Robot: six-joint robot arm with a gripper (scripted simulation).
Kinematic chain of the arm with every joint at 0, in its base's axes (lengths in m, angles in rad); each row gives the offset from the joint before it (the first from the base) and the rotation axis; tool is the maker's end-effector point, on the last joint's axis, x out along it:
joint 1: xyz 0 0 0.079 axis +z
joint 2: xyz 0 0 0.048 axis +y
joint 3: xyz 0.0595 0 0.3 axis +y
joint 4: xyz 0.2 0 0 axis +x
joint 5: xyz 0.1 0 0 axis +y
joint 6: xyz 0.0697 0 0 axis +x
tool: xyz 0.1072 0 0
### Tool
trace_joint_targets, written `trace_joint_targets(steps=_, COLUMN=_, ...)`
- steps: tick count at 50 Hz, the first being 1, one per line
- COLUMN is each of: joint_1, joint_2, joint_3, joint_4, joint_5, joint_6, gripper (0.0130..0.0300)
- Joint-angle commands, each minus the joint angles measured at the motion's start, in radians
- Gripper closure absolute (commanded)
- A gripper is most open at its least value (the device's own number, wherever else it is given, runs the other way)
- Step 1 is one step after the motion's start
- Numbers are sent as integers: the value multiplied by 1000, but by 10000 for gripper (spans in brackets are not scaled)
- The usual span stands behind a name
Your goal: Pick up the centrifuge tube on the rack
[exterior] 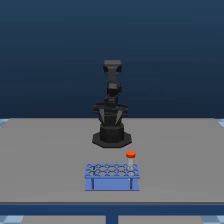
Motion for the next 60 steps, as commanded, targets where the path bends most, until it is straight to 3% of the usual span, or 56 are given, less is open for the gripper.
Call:
trace_joint_targets(steps=1, joint_1=11, joint_2=6, joint_3=-2, joint_4=54, joint_5=-5, joint_6=-59, gripper=130)
trace_joint_targets(steps=35, joint_1=104, joint_2=91, joint_3=-36, joint_4=527, joint_5=-51, joint_6=-488, gripper=130)
trace_joint_targets(steps=60, joint_1=209, joint_2=231, joint_3=-103, joint_4=823, joint_5=-118, joint_6=-716, gripper=130)
